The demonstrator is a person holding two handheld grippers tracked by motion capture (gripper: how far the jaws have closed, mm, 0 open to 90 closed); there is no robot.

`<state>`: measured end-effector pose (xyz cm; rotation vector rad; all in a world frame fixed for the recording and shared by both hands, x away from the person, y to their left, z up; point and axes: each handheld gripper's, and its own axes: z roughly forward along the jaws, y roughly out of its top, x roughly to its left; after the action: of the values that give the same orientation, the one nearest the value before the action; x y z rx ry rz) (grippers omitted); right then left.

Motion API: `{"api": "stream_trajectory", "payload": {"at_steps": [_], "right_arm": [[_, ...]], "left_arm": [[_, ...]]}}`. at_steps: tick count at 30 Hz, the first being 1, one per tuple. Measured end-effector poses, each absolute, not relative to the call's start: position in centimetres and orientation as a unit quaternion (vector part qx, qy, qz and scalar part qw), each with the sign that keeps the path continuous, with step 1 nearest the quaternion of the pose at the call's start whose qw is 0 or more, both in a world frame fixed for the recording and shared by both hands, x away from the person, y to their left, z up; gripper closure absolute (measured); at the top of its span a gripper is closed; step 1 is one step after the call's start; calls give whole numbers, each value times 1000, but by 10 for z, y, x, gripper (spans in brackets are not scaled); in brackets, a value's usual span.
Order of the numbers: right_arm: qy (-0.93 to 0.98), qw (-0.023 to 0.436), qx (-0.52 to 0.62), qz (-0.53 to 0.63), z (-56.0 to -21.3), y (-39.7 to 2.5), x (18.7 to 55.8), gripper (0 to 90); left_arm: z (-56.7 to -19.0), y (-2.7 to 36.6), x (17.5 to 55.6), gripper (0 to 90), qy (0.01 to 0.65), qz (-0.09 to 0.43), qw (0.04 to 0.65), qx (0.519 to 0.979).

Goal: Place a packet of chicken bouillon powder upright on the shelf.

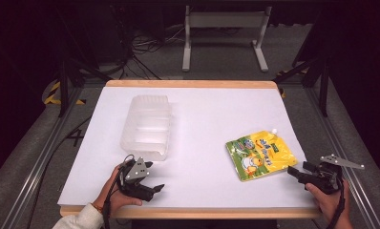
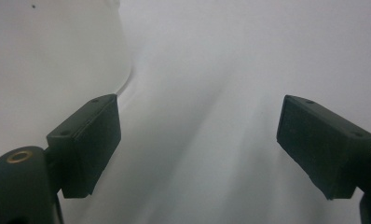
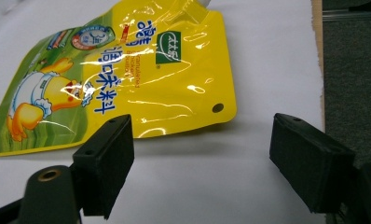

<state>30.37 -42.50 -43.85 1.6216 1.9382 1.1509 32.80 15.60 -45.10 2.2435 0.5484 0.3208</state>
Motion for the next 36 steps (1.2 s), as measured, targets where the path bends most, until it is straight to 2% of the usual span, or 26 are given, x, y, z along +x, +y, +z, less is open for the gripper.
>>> {"api": "stream_trajectory", "payload": {"at_steps": [9, 16, 30, 36], "right_arm": [[701, 156, 566, 405, -439, -416, 314, 221], [703, 140, 569, 403, -439, -408, 327, 183], [583, 54, 647, 489, -444, -425, 338, 201], [583, 35, 633, 509, -447, -423, 341, 202]], "left_arm": [[-452, 162, 323, 138, 220, 130, 391, 884], [-453, 172, 316, 138, 234, 135, 390, 880], [-454, 176, 310, 138, 241, 137, 385, 880], [-455, 172, 312, 137, 233, 134, 380, 885]]}}
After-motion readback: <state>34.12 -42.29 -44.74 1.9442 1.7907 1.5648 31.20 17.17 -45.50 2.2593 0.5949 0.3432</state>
